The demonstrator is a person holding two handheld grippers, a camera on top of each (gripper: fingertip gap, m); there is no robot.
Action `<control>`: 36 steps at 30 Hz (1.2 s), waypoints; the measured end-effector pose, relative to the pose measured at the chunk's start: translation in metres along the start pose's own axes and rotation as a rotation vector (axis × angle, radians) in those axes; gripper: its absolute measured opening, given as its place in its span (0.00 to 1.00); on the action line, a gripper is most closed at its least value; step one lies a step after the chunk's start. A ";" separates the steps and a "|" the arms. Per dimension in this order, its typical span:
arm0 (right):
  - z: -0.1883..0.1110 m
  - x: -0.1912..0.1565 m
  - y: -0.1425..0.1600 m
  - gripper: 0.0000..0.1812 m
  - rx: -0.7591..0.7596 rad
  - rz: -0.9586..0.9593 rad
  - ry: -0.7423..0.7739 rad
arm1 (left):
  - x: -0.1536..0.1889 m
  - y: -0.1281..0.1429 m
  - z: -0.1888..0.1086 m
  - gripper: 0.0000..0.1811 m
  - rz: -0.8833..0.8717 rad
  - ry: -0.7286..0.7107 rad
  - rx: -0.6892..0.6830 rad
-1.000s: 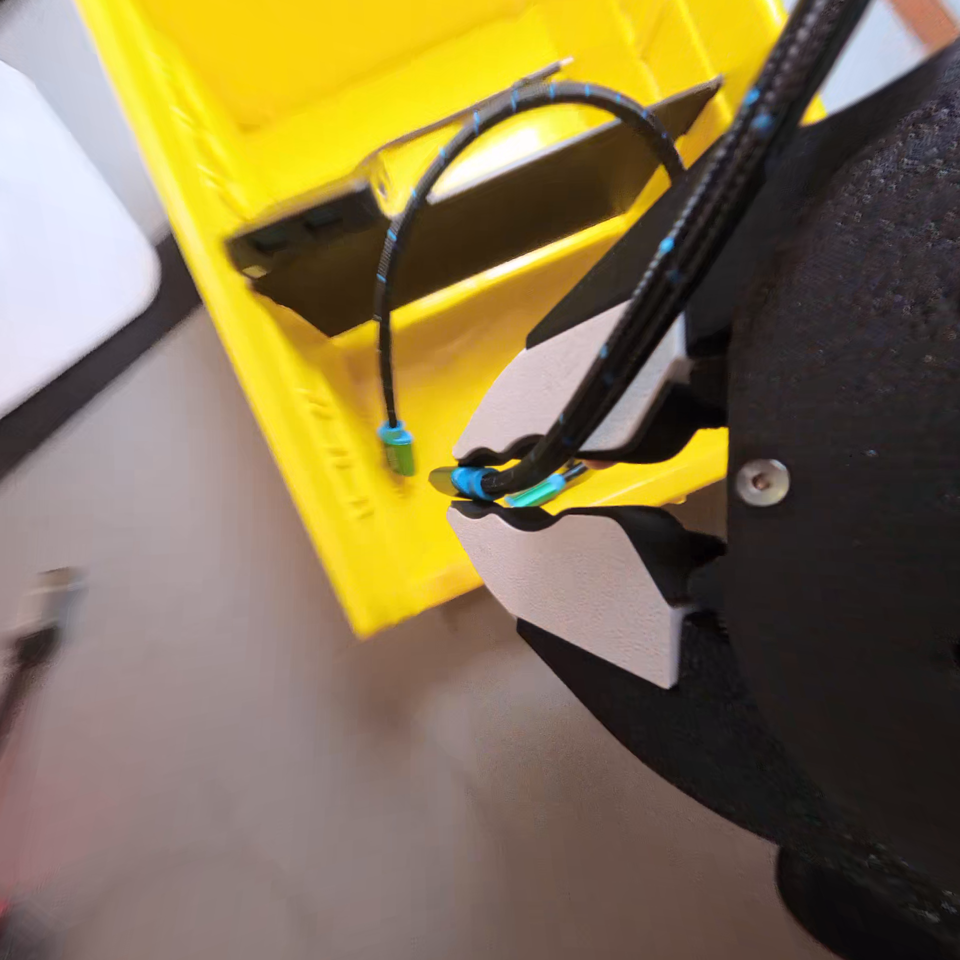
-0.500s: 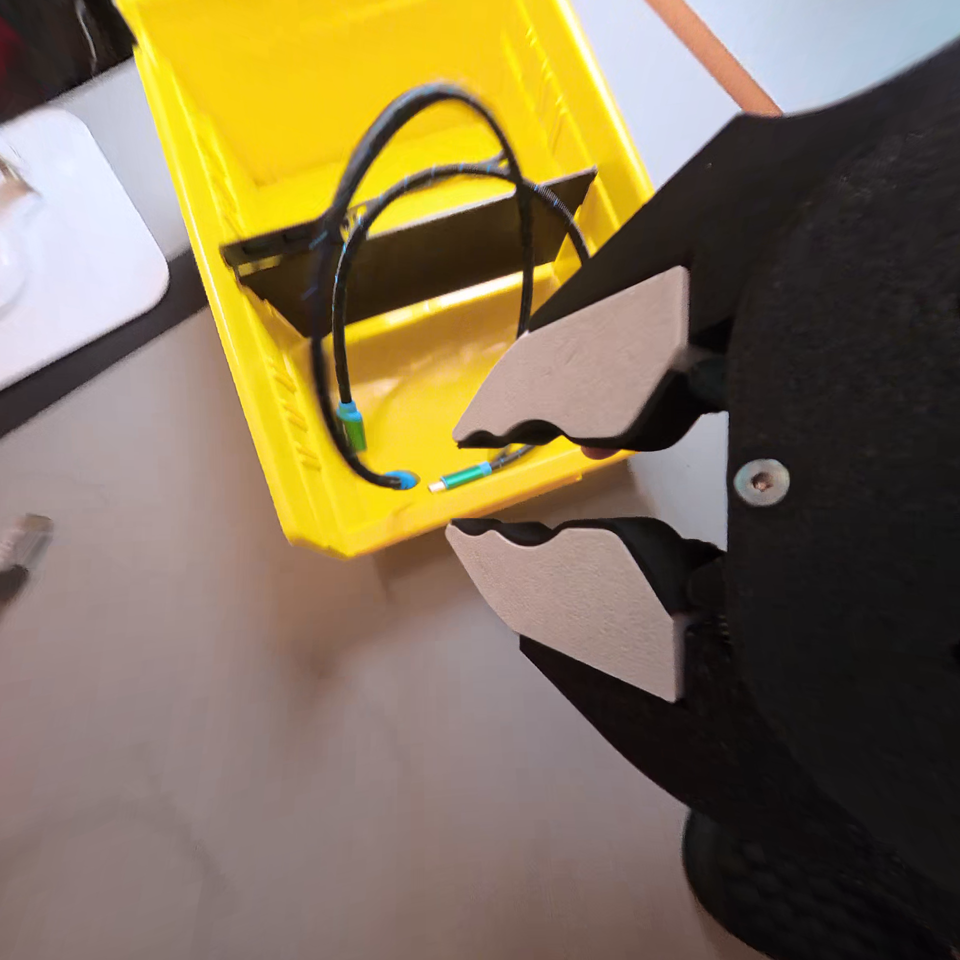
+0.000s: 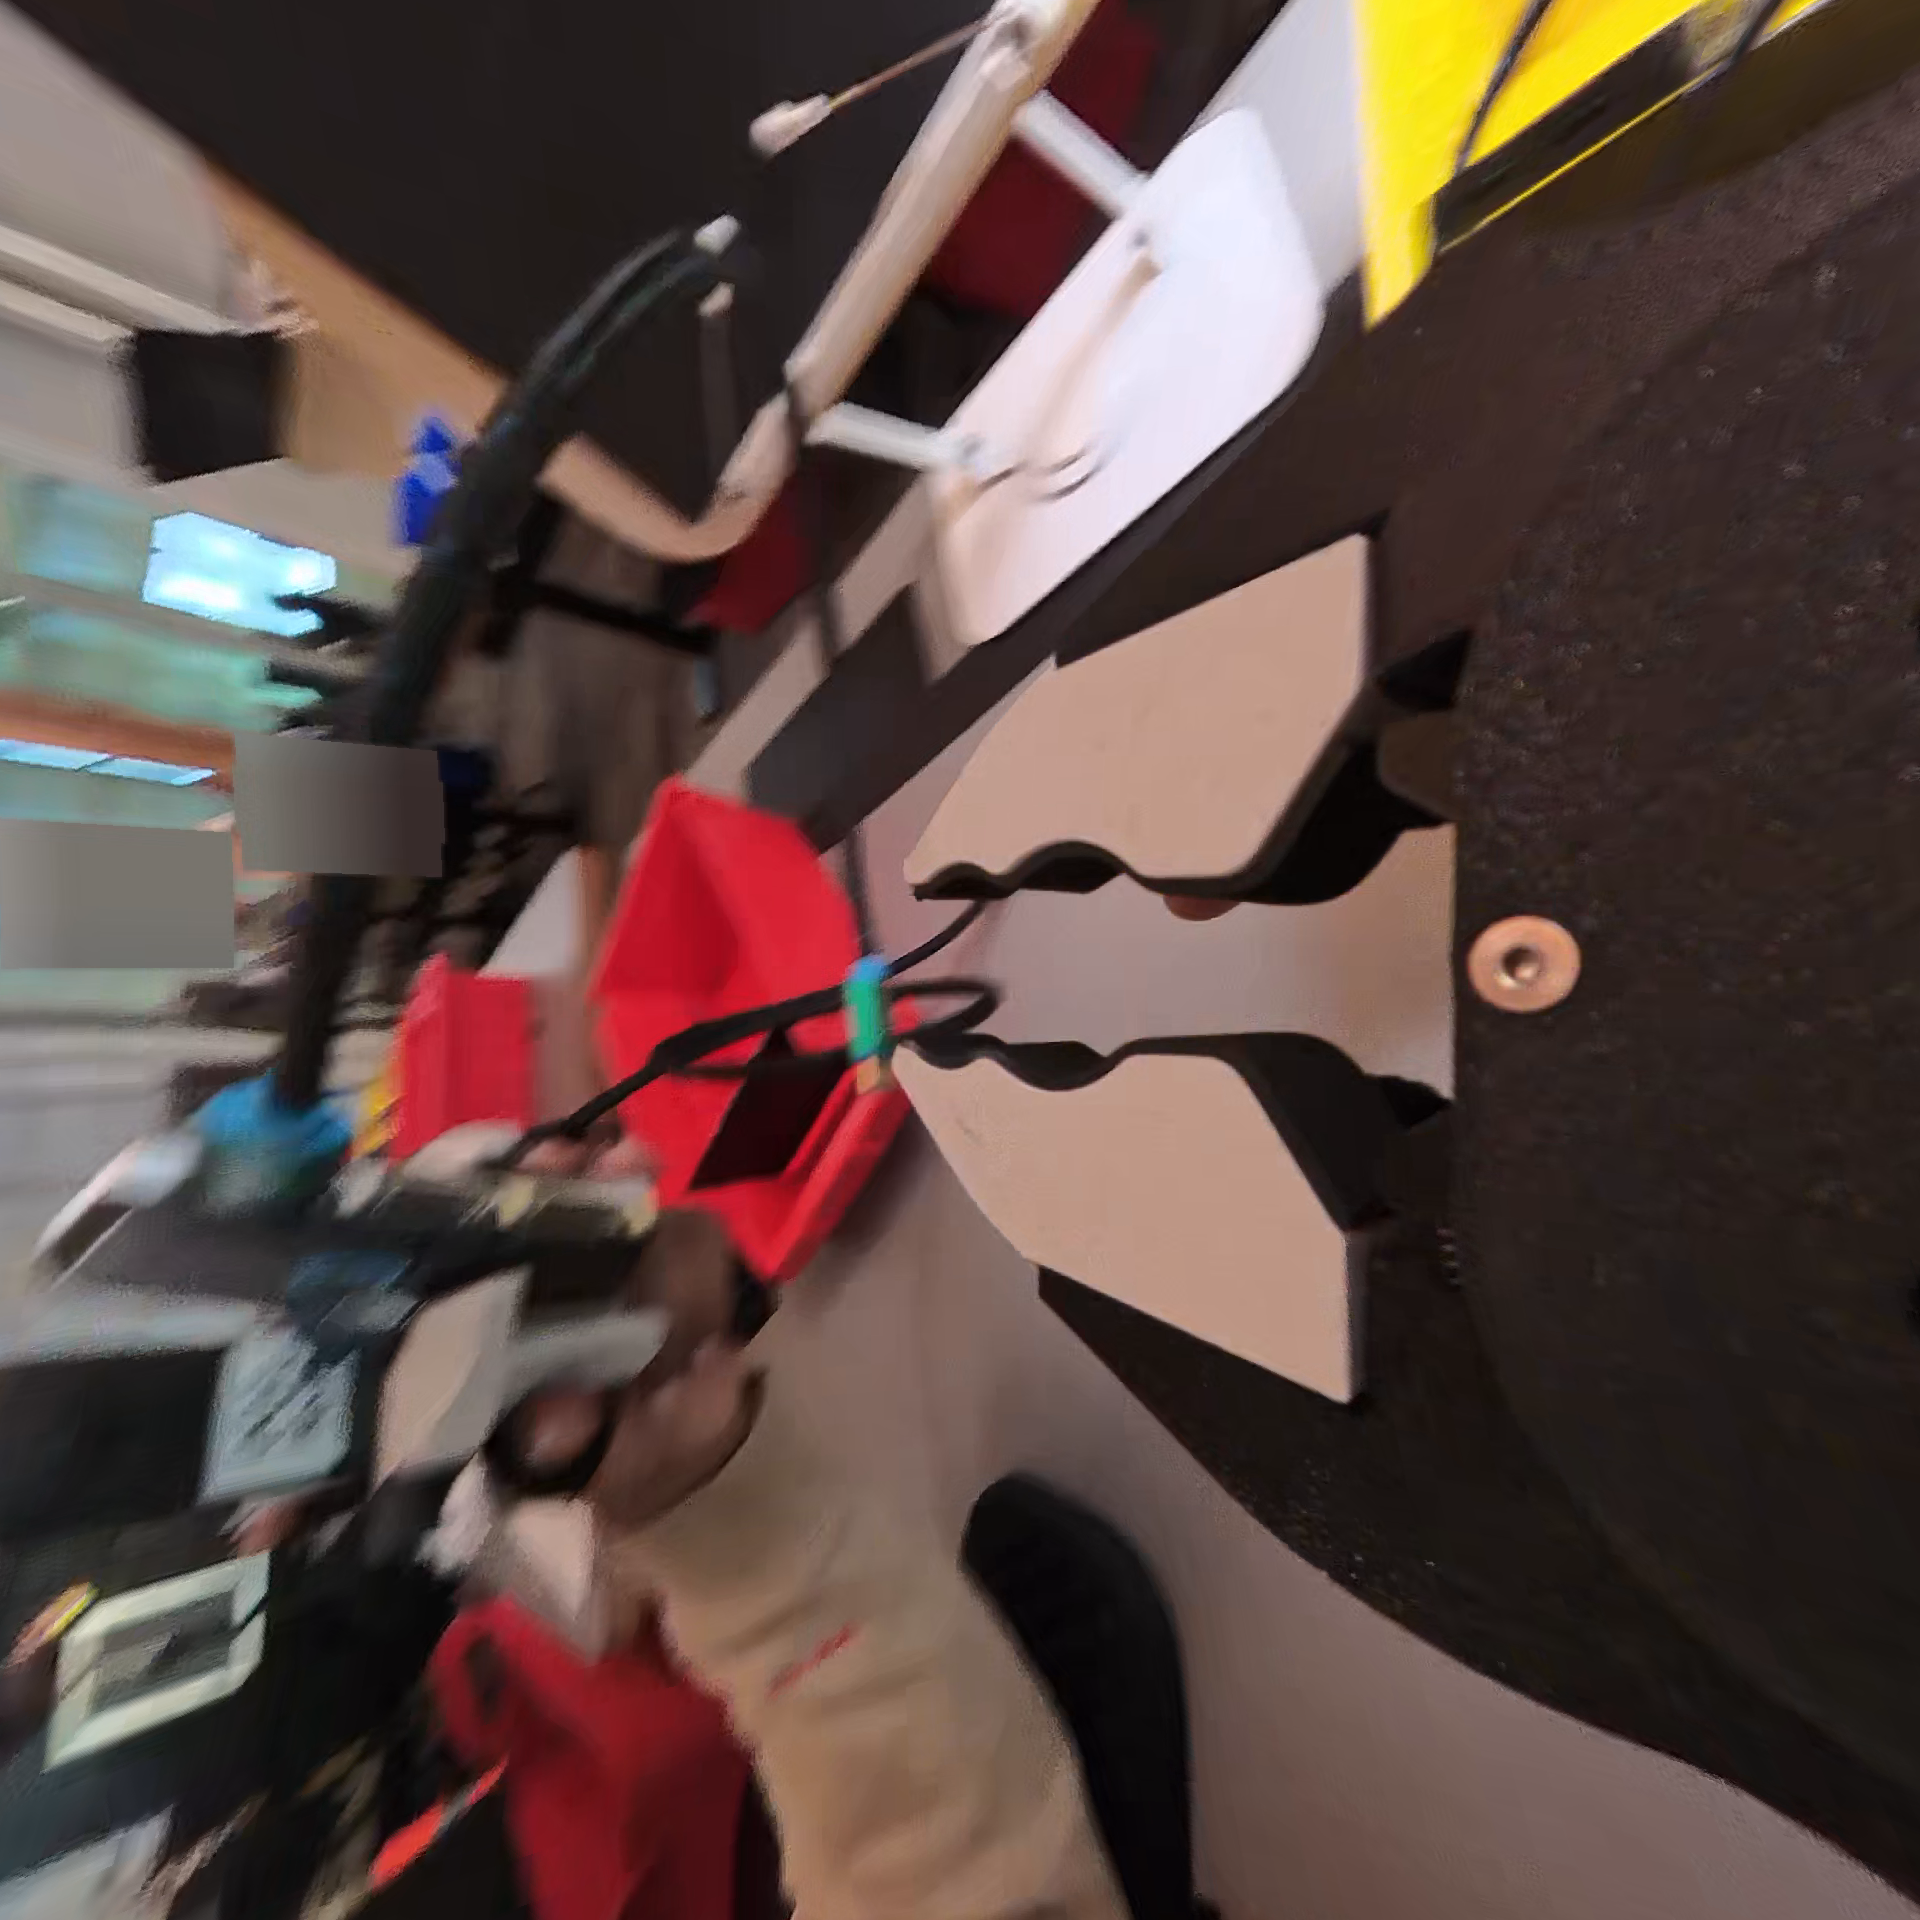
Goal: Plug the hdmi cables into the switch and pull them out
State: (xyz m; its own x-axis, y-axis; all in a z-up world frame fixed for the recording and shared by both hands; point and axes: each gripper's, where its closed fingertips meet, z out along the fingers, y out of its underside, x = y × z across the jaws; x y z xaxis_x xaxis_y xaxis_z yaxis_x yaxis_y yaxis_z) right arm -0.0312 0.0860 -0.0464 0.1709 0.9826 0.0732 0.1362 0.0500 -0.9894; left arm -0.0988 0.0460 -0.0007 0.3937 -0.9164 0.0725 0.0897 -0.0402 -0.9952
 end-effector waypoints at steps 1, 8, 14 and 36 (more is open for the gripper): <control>0.005 -0.011 -0.011 0.13 0.062 -0.009 -0.033 | 0.002 0.001 0.002 0.14 -0.003 0.015 0.003; 0.003 -0.040 -0.054 0.15 0.355 0.146 -0.185 | 0.028 0.017 0.033 0.14 -0.008 0.150 0.021; -0.014 -0.035 -0.058 0.07 0.394 0.228 -0.237 | 0.036 0.039 0.057 0.14 -0.047 0.183 0.000; -0.013 -0.038 -0.009 0.06 0.163 0.093 -0.308 | 0.022 0.059 0.024 0.26 -0.008 0.080 -0.306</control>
State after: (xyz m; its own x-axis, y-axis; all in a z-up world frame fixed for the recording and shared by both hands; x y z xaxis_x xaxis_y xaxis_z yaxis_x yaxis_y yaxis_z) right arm -0.0266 0.0455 -0.0388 -0.1307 0.9908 -0.0347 -0.0278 -0.0387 -0.9989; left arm -0.0630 0.0333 -0.0564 0.3195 -0.9436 0.0870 -0.1920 -0.1544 -0.9692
